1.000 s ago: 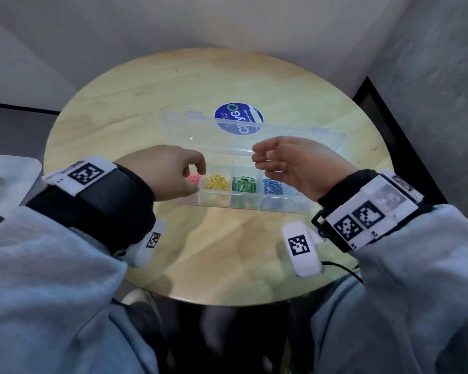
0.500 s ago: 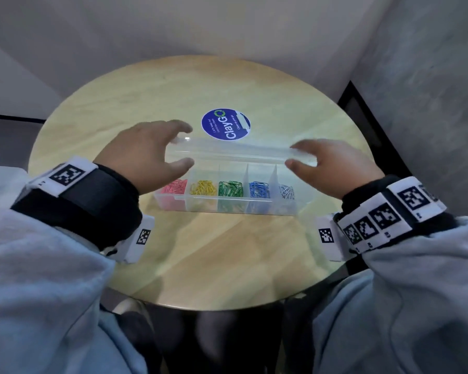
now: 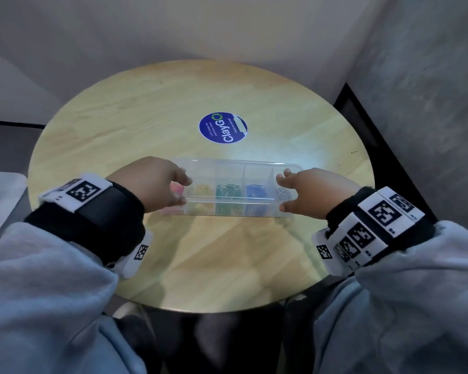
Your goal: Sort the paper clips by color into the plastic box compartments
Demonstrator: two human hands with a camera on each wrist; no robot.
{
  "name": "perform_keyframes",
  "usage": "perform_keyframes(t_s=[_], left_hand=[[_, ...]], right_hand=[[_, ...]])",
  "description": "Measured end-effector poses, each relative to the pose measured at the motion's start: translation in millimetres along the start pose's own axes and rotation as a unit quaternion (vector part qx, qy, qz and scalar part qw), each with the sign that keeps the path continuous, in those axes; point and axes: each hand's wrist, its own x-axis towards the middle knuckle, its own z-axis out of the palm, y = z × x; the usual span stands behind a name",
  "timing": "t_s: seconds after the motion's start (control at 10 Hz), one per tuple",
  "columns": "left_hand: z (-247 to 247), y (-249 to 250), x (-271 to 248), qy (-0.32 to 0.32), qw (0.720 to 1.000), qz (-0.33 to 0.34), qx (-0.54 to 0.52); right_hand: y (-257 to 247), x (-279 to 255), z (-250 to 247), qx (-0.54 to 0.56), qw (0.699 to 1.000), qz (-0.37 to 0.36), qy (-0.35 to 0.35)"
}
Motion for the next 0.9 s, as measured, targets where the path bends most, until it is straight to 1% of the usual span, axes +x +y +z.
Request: perform_keyframes(t_s=[0.2,0.3,0.4,0.5,0.6,0.7,0.8,0.9], left_hand=[[6.4,1.8,-0.9,0.006,1.000,0.013,0.024],[5.4,2.0,-3.8,0.007,0.998,0.031,0.061],[6.9,0.3,-10.3,0.016,0.992,0.067,0.105],[8.5,2.6,-14.2,0.014,0.986,0.082,0.145],[4.6,6.0,-13.7,0.007,0.984,0.080,0.160],[-7.1,11.1,-13.6,-0.020,0.986,0.063,0.152],[-17.4,6.9,-24.5,-0.044,0.992,0.034,0.109],[-25.4,-8.8,-57.3,-0.042,0.998,-0.003,0.054]], right_hand=[[-0.2,8.4,-1.2,-0.055,0.998,-0.007,-0.001],[-1.5,12.5,1.1,-0.078,0.997,-0.010,0.010],[-3.5,12.0,5.0,-0.091,0.995,-0.019,0.039],[-6.3,9.1,8.6,-0.098,0.994,-0.017,0.052],[-4.4,7.6,9.1,-0.083,0.995,-0.013,0.051],[0.5,-1.8,5.1,-0.029,0.999,-0.012,0.036],[15.1,-17.1,1.5,0.049,0.998,-0.008,0.050],[40.4,-45.0,-4.8,0.110,0.984,0.027,0.140]])
